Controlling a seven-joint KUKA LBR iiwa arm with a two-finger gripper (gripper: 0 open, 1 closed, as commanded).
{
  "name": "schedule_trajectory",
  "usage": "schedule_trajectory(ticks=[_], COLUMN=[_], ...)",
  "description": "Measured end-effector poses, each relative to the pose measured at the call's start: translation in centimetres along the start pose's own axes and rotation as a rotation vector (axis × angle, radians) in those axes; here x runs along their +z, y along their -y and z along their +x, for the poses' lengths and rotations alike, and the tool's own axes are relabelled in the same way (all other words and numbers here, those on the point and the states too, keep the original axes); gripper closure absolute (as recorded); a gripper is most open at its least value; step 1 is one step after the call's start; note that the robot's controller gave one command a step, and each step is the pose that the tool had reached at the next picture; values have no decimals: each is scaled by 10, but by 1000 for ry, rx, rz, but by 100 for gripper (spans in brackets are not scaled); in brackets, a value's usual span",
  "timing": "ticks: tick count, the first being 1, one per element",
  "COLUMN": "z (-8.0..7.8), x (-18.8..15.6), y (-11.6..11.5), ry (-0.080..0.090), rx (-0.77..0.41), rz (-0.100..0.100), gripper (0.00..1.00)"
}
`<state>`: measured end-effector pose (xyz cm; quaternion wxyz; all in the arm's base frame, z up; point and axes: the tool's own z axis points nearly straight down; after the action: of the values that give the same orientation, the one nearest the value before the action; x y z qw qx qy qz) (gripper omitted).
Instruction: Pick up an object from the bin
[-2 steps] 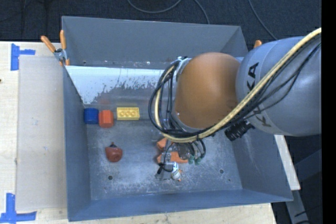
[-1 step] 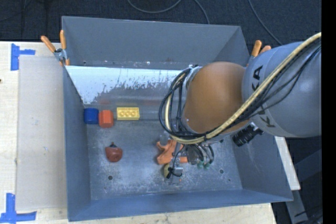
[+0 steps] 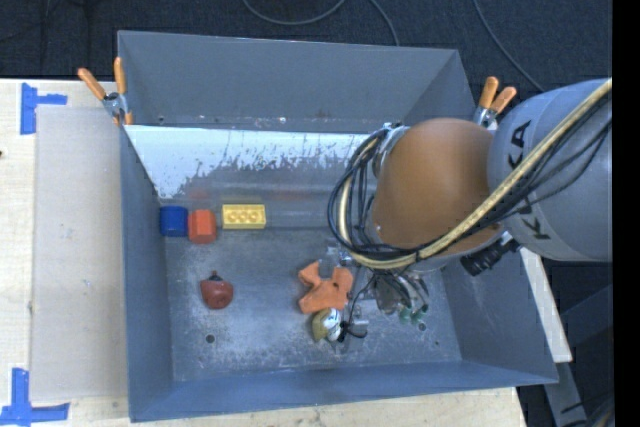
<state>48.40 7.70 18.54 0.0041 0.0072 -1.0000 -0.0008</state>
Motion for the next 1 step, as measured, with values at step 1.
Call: schedule_trajectory(ticks=[1], z=[-5], x=[-1], y=[18], ry=[-3], rx=[5], rz=[4], gripper=[0])
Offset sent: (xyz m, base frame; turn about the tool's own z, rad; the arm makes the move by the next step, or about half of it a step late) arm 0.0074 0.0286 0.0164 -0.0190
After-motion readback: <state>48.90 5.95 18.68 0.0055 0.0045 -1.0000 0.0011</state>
